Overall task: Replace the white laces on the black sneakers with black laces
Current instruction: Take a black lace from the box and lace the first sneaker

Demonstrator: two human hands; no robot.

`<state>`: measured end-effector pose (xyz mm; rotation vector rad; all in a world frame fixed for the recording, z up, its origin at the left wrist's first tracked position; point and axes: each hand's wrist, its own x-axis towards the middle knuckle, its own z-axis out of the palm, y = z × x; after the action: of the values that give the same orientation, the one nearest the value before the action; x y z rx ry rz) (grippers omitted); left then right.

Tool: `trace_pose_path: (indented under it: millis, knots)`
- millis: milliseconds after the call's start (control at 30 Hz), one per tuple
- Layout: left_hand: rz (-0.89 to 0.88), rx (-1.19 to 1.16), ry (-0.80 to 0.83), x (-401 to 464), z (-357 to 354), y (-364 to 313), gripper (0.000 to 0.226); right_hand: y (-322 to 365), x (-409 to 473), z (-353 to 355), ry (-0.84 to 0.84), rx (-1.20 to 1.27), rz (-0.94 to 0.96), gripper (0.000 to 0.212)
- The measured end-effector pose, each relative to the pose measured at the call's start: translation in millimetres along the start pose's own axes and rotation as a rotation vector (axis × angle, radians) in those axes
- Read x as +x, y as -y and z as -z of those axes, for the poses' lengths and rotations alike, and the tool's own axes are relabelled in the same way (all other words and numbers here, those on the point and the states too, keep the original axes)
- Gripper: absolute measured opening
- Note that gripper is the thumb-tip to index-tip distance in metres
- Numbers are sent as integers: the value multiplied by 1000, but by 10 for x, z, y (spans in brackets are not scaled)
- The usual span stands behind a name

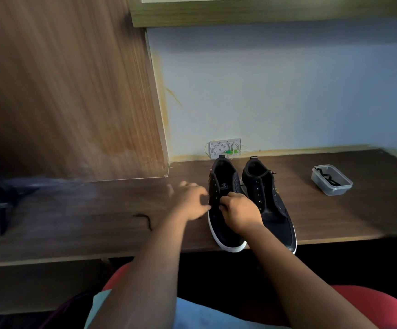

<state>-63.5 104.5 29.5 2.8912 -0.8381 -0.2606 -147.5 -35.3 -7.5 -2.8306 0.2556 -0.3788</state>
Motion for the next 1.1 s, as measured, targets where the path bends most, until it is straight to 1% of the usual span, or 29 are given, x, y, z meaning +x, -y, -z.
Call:
trace_pose_path:
  millis: [33, 67, 133, 200, 267, 300, 367, 433, 467, 500, 533, 567, 633, 667, 700, 767, 800, 867, 900, 933, 1000, 1033, 1067, 1100]
  knots:
    - [-68, 5, -28, 10, -38, -118, 28, -3, -1, -1, -1, 0, -1, 21]
    - [-89, 15, -37, 18, -73, -195, 22, -11, -4, -1, 0, 0, -3, 21]
    - [-39, -35, 8, 26, -128, -237, 21, -45, -17, -1, 2, 2, -15, 22]
    - [23, -193, 36, 37, -128, -190, 20, -96, -35, 6, -8, 14, -19, 23]
    - [82, -382, -20, 61, -62, -106, 22, -138, -56, 18, -22, 29, -18, 25]
    - [130, -535, -64, 63, -2, -57, 25, -151, -66, 26, -24, 34, -18, 28]
    - [269, -980, -131, 25, 169, 24, 27, -166, -94, 34, -22, 51, -20, 35]
    - [404, -1387, -135, -7, 315, 143, 27, -166, -130, 26, -12, 66, -21, 41]
    - [452, -1524, -112, -26, 367, 214, 27, -166, -146, 19, -13, 66, -23, 44]
    - [492, -1607, -85, -54, 399, 275, 28, -170, -161, 9, -18, 64, -28, 46]
    - [518, -1627, -55, -77, 409, 322, 27, -174, -172, -2, -26, 61, -34, 47]
    - [533, -1579, -27, -107, 409, 350, 26, -176, -181, -10, -32, 58, -41, 48]
    - [523, -1324, -2, -137, 380, 376, 19, -162, -185, -8, -24, 55, -57, 46]
    - [495, -1215, -22, -156, 373, 377, 15, -143, -187, -1, -5, 49, -63, 43]
    - [462, -1164, -75, -174, 380, 372, 10, -122, -188, 10, 23, 34, -68, 41]
    - [367, -1216, -161, -228, 444, 332, 1, -79, -190, 33, 39, 13, -86, 40]
    - [292, -1275, -174, -262, 484, 291, 8, -45, -188, 47, -10, 58, -91, 41]
    - [117, -1448, -112, -353, 560, 152, 18, 87, -193, 95, -197, 299, -90, 39]
    - [35, -1532, -57, -399, 587, 64, 21, 200, -193, 139, -250, 470, -102, 34]
    - [-38, -1569, -14, -427, 589, -16, 23, 336, -191, 184, -203, 676, -119, 30]
    - [-115, -1538, 20, -429, 547, -152, 27, 620, -210, 220, 40, 1129, -124, 23]
    - [-110, -1514, 9, -432, 534, -197, 29, 694, -227, 196, 117, 1259, -129, 19]
    - [-87, -1491, -21, -418, 514, -215, 30, 722, -251, 178, 139, 1313, -128, 12]
    - [-60, -1491, -51, -392, 494, -215, 30, 713, -282, 172, 134, 1301, -136, 5]
